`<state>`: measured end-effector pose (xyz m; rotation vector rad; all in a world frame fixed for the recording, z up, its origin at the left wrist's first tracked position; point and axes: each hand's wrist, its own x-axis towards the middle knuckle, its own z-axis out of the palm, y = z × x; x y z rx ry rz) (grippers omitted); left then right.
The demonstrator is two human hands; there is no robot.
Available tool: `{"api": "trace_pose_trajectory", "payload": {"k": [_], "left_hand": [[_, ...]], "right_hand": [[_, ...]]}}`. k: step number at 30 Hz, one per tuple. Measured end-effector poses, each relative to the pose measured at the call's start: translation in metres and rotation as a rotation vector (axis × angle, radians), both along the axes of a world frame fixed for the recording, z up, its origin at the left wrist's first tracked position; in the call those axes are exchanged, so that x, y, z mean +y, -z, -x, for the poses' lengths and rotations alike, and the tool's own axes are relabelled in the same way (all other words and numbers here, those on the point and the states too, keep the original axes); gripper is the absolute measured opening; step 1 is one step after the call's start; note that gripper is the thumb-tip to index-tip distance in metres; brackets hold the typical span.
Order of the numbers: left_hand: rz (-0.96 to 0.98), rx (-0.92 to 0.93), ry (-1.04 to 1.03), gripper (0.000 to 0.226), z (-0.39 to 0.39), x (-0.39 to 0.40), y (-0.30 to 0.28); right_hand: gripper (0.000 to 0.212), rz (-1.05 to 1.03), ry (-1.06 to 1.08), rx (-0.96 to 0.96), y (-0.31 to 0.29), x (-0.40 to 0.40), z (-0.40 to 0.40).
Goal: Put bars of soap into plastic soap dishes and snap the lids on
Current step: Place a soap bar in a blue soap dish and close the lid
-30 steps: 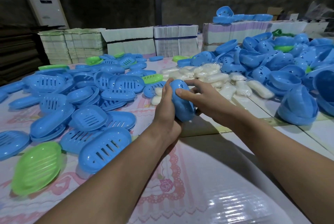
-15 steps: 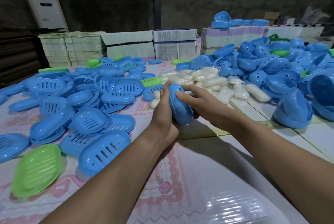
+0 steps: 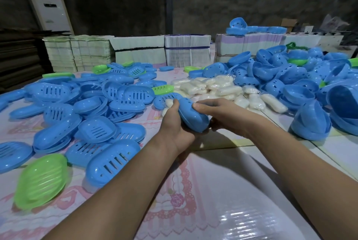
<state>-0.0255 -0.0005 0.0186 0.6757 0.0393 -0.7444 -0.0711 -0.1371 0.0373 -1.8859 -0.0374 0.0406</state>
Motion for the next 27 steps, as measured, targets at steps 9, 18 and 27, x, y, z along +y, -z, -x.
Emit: {"api": "trace_pose_trajectory", "payload": {"k": [9,18,27], "left_hand": [[0.070,-0.085,-0.024,0.055,0.005,0.001,0.001],[0.029,-0.187,-0.011,0.051,0.007,0.000,0.004],[-0.139,-0.411,0.044,0.049,0.006,-0.007,0.019]], "right_hand": [[0.036,0.170,0.021,0.011,-0.006,0.002,0.003],[0.037,0.133,0.066,0.097,-0.003,0.012,0.011],[0.067,0.449,0.524,-0.186,-0.018,-0.010,0.078]]}}
